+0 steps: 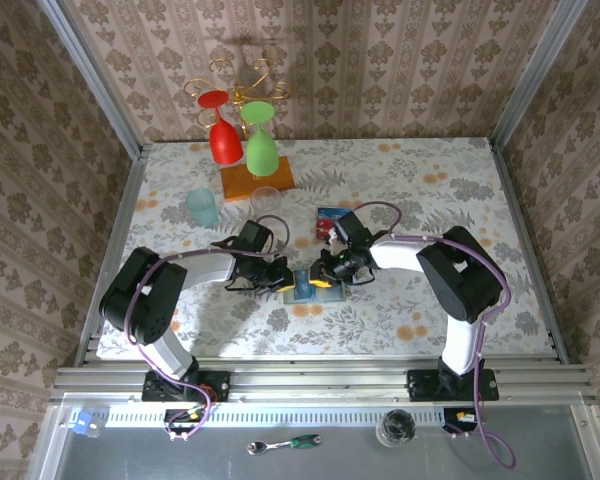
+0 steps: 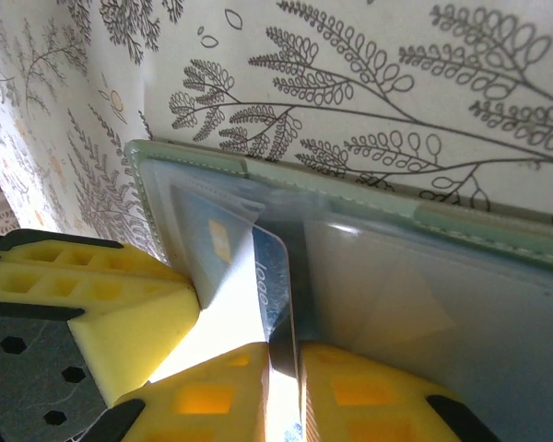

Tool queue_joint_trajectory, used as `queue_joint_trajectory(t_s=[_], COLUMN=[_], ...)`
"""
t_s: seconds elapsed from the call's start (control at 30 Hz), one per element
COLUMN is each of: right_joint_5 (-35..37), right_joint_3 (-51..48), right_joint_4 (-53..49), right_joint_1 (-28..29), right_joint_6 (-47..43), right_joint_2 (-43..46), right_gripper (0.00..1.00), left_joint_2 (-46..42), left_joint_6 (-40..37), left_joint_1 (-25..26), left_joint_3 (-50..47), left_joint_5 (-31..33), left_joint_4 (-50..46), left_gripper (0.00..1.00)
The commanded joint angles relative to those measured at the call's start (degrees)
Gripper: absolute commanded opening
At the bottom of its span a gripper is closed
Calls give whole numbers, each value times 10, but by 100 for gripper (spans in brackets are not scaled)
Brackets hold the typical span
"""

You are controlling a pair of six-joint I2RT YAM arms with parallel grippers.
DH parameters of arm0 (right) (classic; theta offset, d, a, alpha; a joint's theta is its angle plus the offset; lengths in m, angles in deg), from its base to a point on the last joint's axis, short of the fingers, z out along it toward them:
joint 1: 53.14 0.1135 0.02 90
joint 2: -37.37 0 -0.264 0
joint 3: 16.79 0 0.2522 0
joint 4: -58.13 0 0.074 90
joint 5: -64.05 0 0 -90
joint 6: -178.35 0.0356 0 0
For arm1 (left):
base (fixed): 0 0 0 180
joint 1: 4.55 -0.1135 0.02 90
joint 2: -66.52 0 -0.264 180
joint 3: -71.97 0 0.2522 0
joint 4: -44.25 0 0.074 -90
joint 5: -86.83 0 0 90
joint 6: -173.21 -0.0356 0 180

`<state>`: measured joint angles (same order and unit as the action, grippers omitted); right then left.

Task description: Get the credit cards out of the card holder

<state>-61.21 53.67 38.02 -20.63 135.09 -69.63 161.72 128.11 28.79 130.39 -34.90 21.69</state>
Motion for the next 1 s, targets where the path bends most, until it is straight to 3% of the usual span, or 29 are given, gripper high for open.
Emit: queue_joint_trajectory(t_s=[0.0,0.47,0.97], right_joint_5=[-17,-4,53], right_joint_3=[-7,-33,-18], right_joint_4=[17,-16,-133], right_joint_1=[-3,-24,-44], right_joint_6=[7,-15,-76], right_joint_2=[22,48,98], right_gripper=[14,11,7], left_joint_2=[8,8,4], left_joint_6=[-12,-14,-11], left_joint_1=[-2,-2,-1], left_joint_3=[-5,-1,5], left_joint_5=[12,13,7], left_joint_4=[-32,-37,-34], left_gripper=[0,0,0])
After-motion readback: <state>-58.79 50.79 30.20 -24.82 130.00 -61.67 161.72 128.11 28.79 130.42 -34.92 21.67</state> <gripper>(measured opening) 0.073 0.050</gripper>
